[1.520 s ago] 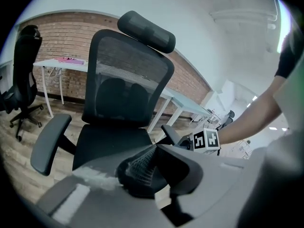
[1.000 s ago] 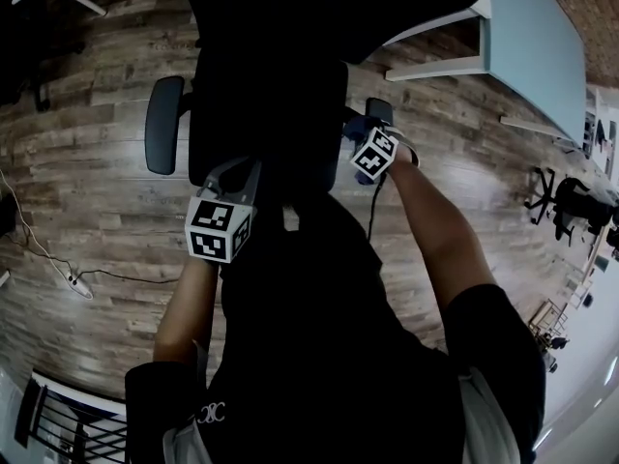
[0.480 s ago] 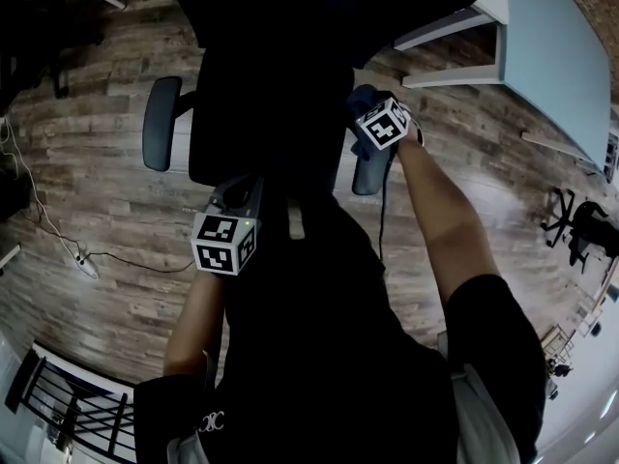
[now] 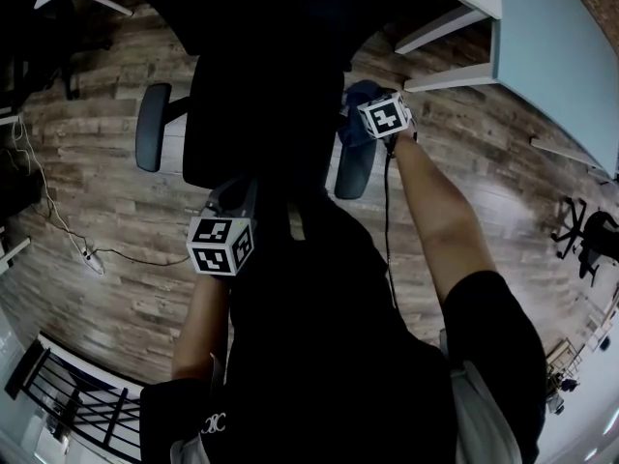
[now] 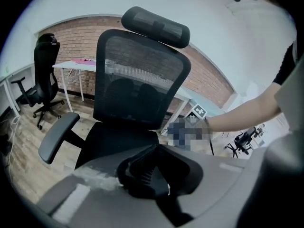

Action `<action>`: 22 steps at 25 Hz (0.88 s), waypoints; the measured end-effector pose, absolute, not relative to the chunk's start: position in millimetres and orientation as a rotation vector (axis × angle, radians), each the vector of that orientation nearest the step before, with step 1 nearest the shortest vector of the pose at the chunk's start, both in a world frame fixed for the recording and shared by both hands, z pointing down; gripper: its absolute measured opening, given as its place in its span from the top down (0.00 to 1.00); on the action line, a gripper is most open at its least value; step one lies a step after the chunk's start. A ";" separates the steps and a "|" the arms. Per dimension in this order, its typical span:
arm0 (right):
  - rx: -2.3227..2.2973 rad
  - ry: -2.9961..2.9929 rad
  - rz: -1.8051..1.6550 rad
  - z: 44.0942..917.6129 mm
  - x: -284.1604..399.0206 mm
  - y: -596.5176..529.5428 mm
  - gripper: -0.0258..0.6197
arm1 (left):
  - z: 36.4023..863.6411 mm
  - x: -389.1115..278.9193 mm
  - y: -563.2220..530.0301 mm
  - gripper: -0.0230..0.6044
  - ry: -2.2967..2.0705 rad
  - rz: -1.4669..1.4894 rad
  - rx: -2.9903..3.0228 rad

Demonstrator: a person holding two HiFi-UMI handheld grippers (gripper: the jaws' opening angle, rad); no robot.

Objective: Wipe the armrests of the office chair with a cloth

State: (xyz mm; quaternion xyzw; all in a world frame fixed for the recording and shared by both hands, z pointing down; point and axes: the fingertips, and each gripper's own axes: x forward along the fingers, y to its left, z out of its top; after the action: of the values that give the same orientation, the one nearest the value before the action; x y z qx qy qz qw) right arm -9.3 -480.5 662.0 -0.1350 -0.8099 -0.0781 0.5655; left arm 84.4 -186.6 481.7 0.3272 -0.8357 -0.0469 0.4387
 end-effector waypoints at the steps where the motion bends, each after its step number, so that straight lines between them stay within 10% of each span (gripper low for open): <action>1: -0.313 -1.900 -0.150 662.6 -6.1 -482.5 0.85 | 480.5 84.3 -189.2 0.95 -2.081 -0.116 0.809; 22: -0.221 -2.053 -0.237 636.6 58.1 -501.7 0.86 | 480.3 91.9 -241.8 0.95 -2.059 -0.081 0.912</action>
State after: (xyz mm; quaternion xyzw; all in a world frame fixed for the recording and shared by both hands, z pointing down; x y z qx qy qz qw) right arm 58.1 -501.7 636.6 -0.0919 -0.8514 -0.0982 0.5070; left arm 91.9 -241.8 480.3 0.3656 -0.8251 -0.0324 0.4296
